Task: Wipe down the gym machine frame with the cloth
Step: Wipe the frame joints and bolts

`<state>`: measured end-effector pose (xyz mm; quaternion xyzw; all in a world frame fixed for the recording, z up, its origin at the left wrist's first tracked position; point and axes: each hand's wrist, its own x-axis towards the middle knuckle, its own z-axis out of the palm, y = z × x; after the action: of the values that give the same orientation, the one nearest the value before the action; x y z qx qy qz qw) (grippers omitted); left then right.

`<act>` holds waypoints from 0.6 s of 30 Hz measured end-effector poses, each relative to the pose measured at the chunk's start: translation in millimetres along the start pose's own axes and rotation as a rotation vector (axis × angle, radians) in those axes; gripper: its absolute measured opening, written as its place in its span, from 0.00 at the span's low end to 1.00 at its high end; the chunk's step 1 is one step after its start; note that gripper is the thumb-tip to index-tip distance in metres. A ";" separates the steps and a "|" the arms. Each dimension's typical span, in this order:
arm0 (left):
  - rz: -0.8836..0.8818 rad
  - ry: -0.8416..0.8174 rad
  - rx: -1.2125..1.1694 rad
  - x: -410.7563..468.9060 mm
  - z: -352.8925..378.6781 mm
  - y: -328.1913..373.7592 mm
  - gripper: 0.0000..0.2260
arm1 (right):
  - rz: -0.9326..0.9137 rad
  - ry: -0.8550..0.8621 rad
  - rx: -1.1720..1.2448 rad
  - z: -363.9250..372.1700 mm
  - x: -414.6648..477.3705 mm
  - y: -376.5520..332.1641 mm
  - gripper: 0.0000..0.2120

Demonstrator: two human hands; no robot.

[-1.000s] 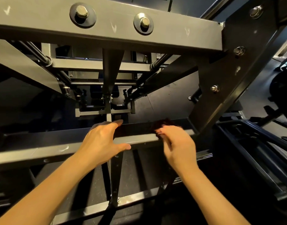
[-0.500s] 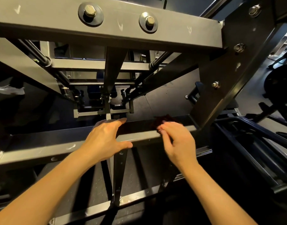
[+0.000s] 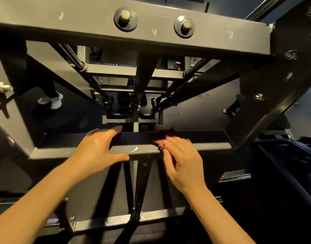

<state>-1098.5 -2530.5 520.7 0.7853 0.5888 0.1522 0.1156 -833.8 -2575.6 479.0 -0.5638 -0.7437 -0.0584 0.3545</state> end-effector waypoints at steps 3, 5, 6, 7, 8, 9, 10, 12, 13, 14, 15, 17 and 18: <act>-0.048 -0.018 -0.019 1.1 -3.1 5.5 0.42 | 0.175 0.077 -0.070 -19.6 -1.7 42.2 0.15; -0.068 -0.012 -0.018 1.9 -2.5 5.9 0.41 | 0.265 0.106 -0.089 -15.5 -1.6 38.9 0.13; -0.077 -0.015 -0.027 1.7 -2.5 5.9 0.42 | 0.286 0.122 -0.084 -8.0 -1.2 26.9 0.12; -0.087 -0.021 -0.036 1.0 -2.3 6.6 0.42 | 0.277 0.128 -0.067 1.1 -0.7 9.5 0.12; -0.097 -0.022 -0.042 0.2 -1.5 7.2 0.42 | 0.230 0.114 -0.035 11.9 0.6 -11.4 0.11; -0.104 -0.020 -0.044 -0.5 -0.6 7.7 0.42 | 0.152 0.086 0.010 24.1 2.0 -33.4 0.11; -0.105 -0.015 -0.050 -1.2 0.4 7.8 0.41 | 0.066 0.062 0.061 34.0 3.9 -54.0 0.12; -0.106 0.001 -0.079 -2.8 0.0 9.4 0.40 | -0.062 0.023 0.162 43.6 9.8 -78.4 0.13; -0.106 0.000 -0.087 -3.5 -1.1 10.4 0.39 | -0.100 -0.009 0.189 43.6 12.9 -79.1 0.13; -0.102 -0.008 -0.090 -4.1 -1.8 10.8 0.39 | -0.132 -0.052 0.195 41.5 14.9 -73.3 0.13; -0.101 -0.017 -0.092 -4.3 -2.2 10.8 0.40 | -0.157 -0.092 0.187 37.1 15.9 -63.2 0.14; -0.112 -0.041 -0.089 -4.4 -3.2 9.2 0.42 | -0.150 -0.120 0.160 25.7 15.0 -35.4 0.16; -0.115 -0.053 -0.083 -4.8 -3.5 8.4 0.42 | -0.118 -0.095 0.142 19.3 12.7 -20.8 0.16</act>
<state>-1093.6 -2537.4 526.4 0.7485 0.6230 0.1488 0.1719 -862.5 -2563.5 478.7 -0.4946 -0.7939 0.0004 0.3537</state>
